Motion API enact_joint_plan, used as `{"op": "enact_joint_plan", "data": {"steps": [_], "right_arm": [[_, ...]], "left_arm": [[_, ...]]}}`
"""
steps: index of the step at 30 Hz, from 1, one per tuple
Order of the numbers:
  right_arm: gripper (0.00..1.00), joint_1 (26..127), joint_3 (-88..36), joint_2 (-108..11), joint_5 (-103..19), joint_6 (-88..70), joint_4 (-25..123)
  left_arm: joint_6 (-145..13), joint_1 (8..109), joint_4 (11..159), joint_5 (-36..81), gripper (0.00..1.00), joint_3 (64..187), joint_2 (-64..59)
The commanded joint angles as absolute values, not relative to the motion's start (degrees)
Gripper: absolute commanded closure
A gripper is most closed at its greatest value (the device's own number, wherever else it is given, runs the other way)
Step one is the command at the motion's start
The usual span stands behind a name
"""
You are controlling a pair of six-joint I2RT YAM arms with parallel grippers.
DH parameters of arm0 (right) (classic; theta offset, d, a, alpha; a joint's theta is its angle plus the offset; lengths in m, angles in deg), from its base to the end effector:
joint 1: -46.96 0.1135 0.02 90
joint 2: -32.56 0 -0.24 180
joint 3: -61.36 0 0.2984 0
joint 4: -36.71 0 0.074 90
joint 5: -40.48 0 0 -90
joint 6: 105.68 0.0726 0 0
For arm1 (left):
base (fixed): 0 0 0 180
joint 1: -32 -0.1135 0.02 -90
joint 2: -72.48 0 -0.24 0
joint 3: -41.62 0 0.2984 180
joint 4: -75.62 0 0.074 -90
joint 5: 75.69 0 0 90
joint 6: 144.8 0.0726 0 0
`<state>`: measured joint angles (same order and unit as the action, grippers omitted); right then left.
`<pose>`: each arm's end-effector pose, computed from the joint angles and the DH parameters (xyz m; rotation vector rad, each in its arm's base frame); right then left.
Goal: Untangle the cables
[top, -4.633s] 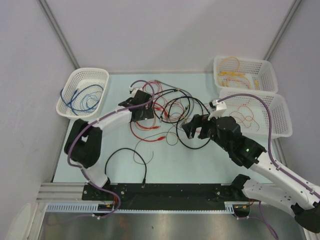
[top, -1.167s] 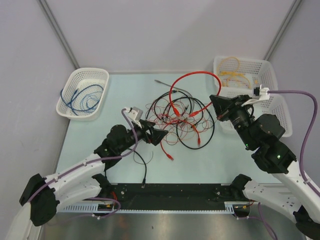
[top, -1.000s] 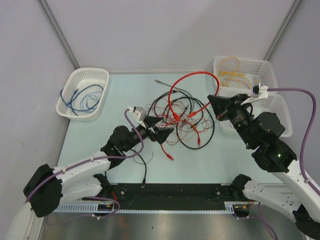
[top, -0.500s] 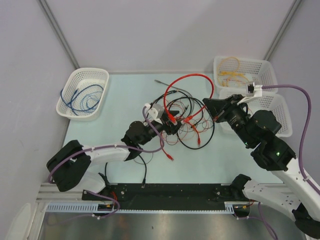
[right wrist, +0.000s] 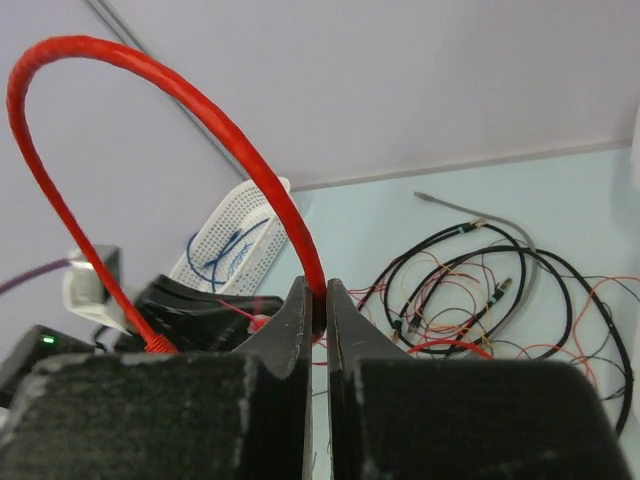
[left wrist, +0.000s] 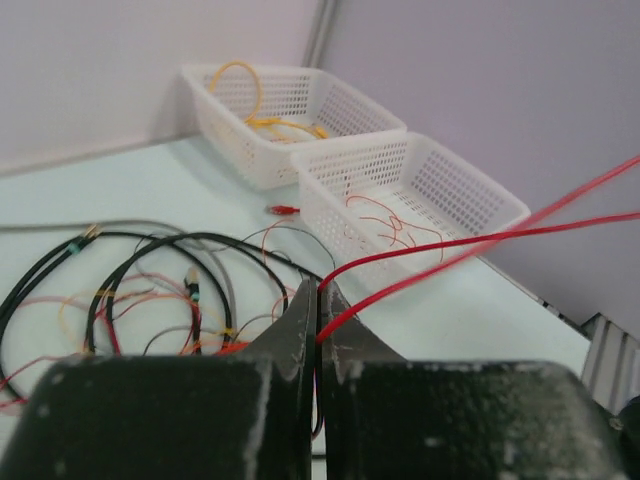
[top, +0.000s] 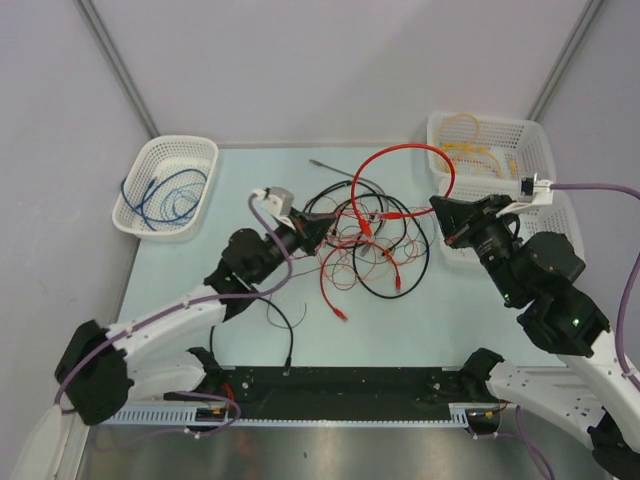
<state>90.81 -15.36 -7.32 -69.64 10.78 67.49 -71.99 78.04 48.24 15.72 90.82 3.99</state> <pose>0.1731 0.1316 0.4613 0.0651 1.5138 0.7360 0.2478 -0.2595 0.2588 0.3931 1.4432 -0.9190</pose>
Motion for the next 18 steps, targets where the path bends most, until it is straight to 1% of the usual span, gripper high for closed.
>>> {"op": "enact_joint_plan", "data": {"steps": [1,5,10,12,13,14,16,18], "right_arm": [[1.00,90.55,-18.18,-7.51,-80.97,5.42,68.61],[1.00,90.20,-17.83,-11.64,-90.01,4.10,72.13],[1.00,86.78,-17.65,-15.16,-94.96,4.54,70.12],[1.00,81.08,-17.74,-14.03,-91.29,6.02,67.14],[1.00,79.32,-17.74,-13.76,-84.66,6.29,65.64],[1.00,76.95,-17.74,-13.76,-81.81,6.38,62.15],[1.00,77.10,-17.74,-15.59,-78.89,6.90,60.27],[1.00,77.63,-17.74,-17.61,-78.09,8.66,61.40]], "left_arm": [[-80.54,71.29,66.03,13.07,1.00,90.40,17.94],[-79.67,70.32,71.83,16.23,1.00,92.84,24.74],[-79.67,70.32,82.82,18.16,1.00,99.61,24.67],[-78.97,70.23,84.14,21.06,1.00,101.73,23.00],[-78.97,70.32,83.80,25.86,1.00,101.99,22.30],[-79.14,70.32,83.10,28.43,1.00,102.08,21.51],[-81.15,70.49,79.59,36.41,1.00,101.82,18.87],[-84.04,70.75,75.04,40.57,1.00,101.03,17.03]]}}
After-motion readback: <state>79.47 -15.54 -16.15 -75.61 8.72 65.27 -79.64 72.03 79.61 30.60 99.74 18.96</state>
